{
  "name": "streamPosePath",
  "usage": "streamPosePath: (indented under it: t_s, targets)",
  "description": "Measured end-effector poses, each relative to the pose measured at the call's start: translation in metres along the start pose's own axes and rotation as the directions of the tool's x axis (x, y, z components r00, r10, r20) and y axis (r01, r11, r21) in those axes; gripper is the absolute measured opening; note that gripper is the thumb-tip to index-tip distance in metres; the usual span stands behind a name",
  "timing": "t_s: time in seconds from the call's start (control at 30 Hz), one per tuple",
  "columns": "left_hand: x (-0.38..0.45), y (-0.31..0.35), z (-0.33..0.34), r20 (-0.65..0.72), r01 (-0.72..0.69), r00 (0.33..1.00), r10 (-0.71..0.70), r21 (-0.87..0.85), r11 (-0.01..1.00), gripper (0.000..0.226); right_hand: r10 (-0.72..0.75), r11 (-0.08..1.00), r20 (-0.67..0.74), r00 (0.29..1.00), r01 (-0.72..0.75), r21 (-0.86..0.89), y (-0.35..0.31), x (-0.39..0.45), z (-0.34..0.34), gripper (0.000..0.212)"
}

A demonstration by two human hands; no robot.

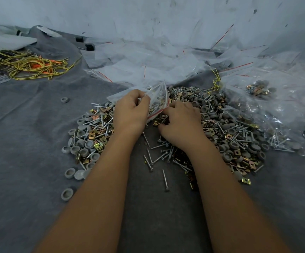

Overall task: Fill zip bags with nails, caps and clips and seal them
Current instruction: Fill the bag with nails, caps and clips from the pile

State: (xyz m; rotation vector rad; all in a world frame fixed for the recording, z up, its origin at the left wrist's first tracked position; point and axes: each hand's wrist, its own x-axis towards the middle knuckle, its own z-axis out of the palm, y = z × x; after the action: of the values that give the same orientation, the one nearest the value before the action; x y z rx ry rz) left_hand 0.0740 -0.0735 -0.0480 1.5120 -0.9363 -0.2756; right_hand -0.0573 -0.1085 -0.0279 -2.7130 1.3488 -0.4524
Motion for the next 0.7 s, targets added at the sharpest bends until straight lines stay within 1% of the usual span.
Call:
streamPosePath:
  t_s: [0.23, 0.37, 0.5, 0.6, 0.67, 0.7]
  targets:
    - [0.0005, -0.0010, -0.0001, 0.000, -0.001, 1.000, 0.001, -0.013, 1.000, 0.021, -0.007, 0.998, -0.077, 0.997, 0.012, 0.063, -0.0010, 0.0007, -0.0042, 0.019]
    - [0.0003, -0.0013, 0.0001, -0.001, -0.015, 1.000, 0.015, 0.003, 1.000, 0.024, -0.011, 0.994, -0.138, 0.990, 0.025, 0.106, 0.0002, 0.0019, -0.0024, 0.015]
    - [0.0005, -0.0013, -0.0004, 0.000, -0.019, 1.000, 0.019, -0.002, 1.000, 0.024, 0.050, 0.962, -0.239, 0.970, 0.017, 0.271, 0.0007, 0.0025, -0.0039, 0.013]
    - [0.0005, -0.0004, -0.0011, 0.004, -0.005, 1.000, 0.005, -0.004, 1.000, 0.022, 0.148, 0.897, -0.283, 0.948, -0.008, 0.442, -0.0005, 0.0008, -0.0057, 0.006]
    - [0.0001, -0.0002, -0.0012, 0.004, -0.006, 1.000, 0.006, 0.009, 1.000, 0.022, 0.201, 0.859, -0.330, 0.922, -0.004, 0.512, -0.0017, -0.0004, -0.0069, 0.002]
    - [-0.0005, -0.0003, -0.0011, 0.004, -0.007, 1.000, 0.007, 0.021, 1.000, 0.022, 0.218, 0.842, -0.364, 0.906, 0.014, 0.539, -0.0022, -0.0011, -0.0080, 0.004]
